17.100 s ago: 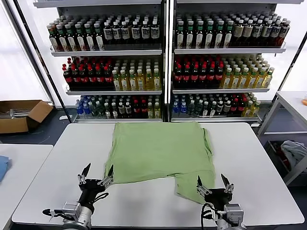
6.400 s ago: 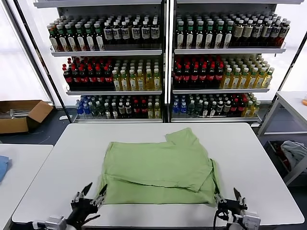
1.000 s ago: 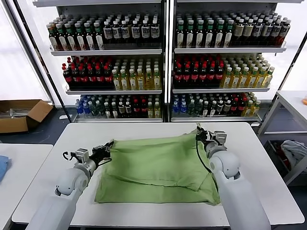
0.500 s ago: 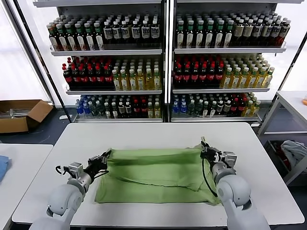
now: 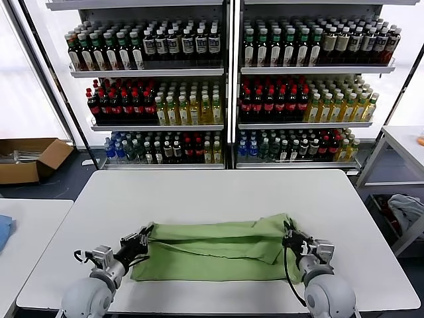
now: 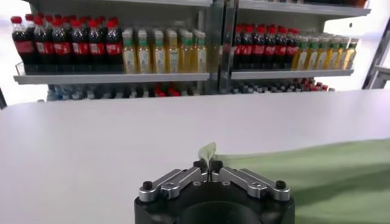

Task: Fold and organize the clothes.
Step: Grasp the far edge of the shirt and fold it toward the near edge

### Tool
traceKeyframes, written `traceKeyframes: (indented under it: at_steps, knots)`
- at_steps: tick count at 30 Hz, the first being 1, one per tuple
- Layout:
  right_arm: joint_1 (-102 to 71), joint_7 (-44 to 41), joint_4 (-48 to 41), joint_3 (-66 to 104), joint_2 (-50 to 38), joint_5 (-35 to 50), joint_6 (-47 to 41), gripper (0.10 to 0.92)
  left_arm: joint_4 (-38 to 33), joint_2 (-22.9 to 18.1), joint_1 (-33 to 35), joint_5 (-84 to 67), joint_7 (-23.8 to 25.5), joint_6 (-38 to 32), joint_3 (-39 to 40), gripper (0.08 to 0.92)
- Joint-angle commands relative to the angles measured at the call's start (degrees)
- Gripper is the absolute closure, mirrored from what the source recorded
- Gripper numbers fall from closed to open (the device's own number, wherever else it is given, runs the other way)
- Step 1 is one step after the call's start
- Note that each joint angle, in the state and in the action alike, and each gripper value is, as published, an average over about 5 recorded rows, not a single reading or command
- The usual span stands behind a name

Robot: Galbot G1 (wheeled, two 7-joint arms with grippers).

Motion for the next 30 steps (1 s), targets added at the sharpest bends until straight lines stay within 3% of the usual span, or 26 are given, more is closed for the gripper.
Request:
traceKeyframes:
  at_steps: [1,13,17,23,30]
  knots:
    - [-4.1,0.1,0.8,0.7,0.3,-1.3,0.1,0.917,-1.4,-1.2,2.9,1.8,0.4,-0.2,-0.5,0.909]
    - [-3.2,0.0,-4.3,-0.6,0.8,-3.7,1.0,0.917,0.4,-2.5,2.9,3.3,0.9,-0.5,-0.3,0.905]
    - [-3.2,0.1,-4.7,-0.8,0.9,-4.5,1.1,0.911,0.1,-2.5,2.5,3.3,0.3,-0.5,-0.6,0.83]
    - [-3.9,0.2,-2.3,-0.2,1.2,-5.8,1.3,0.774,-3.0,-2.0,3.4,3.2,-0.5,0.1,-1.7,0.657]
    - [-6.6,0.6,9.2,4.3,0.0,-3.2,1.0,0.566,-9.7,-2.9,6.1,2.6,-2.8,1.7,-3.8,0.449]
